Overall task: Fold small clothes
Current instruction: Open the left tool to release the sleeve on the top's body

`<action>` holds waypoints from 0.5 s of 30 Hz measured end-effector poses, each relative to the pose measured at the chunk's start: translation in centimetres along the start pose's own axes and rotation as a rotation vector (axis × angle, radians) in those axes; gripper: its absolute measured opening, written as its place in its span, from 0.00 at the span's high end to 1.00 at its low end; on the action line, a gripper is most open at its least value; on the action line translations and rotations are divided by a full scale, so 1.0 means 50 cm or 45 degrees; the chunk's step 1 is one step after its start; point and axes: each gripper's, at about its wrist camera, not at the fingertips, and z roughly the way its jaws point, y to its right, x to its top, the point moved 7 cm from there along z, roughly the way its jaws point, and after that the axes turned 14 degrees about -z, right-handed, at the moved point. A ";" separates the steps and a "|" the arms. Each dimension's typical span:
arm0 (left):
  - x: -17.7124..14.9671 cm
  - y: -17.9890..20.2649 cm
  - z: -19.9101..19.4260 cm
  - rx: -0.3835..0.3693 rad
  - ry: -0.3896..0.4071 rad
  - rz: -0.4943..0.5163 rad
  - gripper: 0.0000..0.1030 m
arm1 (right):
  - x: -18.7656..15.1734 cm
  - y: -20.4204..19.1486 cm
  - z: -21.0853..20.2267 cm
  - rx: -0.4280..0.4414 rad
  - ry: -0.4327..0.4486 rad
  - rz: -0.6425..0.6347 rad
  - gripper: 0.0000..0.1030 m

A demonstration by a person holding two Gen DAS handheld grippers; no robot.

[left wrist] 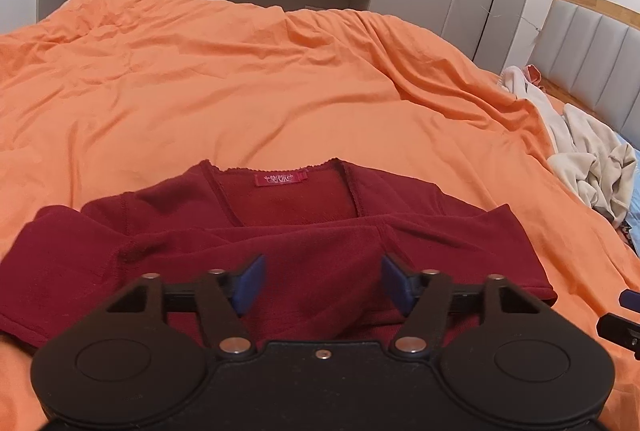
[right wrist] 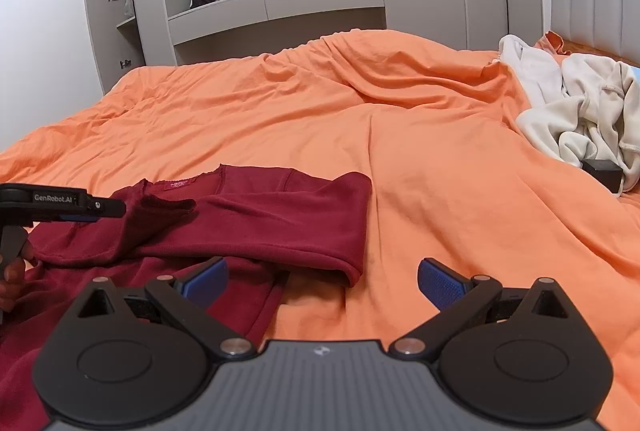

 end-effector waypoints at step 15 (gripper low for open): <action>0.062 -0.071 -0.088 0.168 0.089 -0.055 0.01 | 0.026 -0.062 0.024 0.116 0.002 -0.056 0.00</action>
